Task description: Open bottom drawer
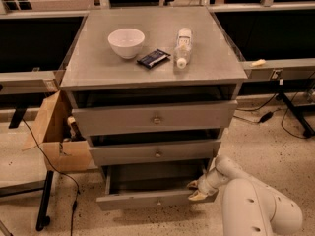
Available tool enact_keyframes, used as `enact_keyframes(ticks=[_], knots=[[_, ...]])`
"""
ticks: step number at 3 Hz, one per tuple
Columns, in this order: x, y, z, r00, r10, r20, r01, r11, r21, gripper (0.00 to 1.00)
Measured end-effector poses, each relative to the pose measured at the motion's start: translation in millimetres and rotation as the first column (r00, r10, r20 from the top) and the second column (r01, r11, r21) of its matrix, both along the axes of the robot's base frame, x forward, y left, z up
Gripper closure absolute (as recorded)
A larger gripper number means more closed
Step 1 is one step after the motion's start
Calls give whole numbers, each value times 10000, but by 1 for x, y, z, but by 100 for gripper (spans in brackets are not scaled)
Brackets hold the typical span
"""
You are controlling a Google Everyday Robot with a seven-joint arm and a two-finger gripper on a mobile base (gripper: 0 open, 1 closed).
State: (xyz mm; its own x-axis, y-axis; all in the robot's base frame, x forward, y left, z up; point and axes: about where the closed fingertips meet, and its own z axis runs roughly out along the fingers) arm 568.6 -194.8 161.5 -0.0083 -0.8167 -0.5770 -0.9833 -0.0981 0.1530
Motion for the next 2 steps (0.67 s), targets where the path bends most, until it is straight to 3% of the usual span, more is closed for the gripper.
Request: enact_keyframes(ticks=[2], knots=[[-3, 1, 2, 10000, 33, 60, -33, 10000, 42, 28]])
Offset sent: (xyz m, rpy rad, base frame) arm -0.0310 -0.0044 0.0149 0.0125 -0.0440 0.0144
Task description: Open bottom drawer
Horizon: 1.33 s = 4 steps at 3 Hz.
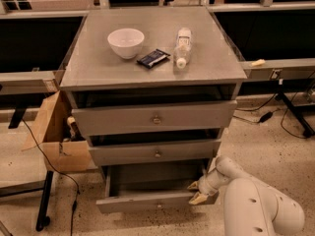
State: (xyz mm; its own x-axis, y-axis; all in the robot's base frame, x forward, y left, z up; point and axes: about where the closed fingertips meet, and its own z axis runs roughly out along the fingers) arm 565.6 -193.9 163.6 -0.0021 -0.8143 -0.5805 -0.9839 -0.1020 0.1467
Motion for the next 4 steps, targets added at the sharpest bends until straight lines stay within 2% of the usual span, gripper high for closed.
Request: enact_keyframes(ticks=[1, 3, 4], knots=[[-17, 1, 2, 9999, 77, 111, -78, 9999, 111, 0], [-39, 10, 7, 9993, 100, 354, -108, 9997, 211, 3], [-48, 16, 8, 9991, 195, 384, -199, 9998, 93, 25]])
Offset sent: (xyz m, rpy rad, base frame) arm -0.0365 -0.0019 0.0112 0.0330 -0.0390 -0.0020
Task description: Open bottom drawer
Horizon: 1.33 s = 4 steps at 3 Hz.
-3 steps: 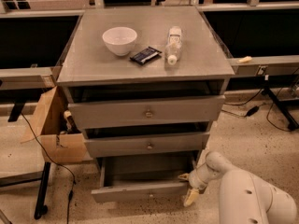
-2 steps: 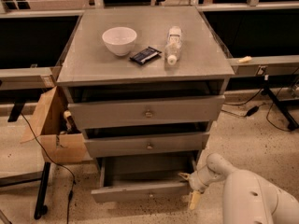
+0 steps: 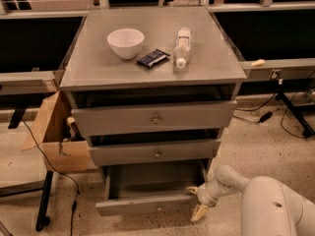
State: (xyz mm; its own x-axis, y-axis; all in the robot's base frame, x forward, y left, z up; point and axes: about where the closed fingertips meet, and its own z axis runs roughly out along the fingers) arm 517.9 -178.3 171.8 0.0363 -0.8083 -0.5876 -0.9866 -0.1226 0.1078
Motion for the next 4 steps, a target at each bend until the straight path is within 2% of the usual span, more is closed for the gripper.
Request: enact_keyframes(ticks=[1, 2, 3, 4], knots=[[-1, 1, 0, 10000, 16, -24, -16, 10000, -27, 48], [2, 1, 1, 10000, 16, -24, -16, 10000, -28, 80], [2, 1, 3, 10000, 16, -24, -16, 10000, -28, 100], [-5, -1, 1, 10000, 28, -68, -28, 10000, -13, 0]])
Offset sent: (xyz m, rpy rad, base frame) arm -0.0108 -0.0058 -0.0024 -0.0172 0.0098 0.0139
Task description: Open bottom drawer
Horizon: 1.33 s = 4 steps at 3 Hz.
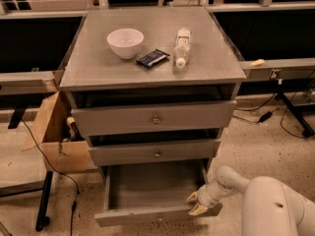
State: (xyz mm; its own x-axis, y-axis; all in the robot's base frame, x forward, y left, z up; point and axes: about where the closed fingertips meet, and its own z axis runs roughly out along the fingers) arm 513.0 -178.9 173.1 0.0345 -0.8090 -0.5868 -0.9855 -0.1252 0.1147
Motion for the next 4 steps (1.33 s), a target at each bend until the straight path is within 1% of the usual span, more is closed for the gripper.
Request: enact_keyframes(ticks=[1, 2, 3, 4], knots=[[-24, 0, -7, 9994, -312, -179, 317, 9990, 302, 0], [-35, 0, -9, 9990, -345, -289, 356, 9987, 372, 0], [-43, 5, -9, 9995, -167, -274, 181, 9985, 512, 17], [-41, 6, -8, 9995, -166, -275, 180, 9985, 512, 40]])
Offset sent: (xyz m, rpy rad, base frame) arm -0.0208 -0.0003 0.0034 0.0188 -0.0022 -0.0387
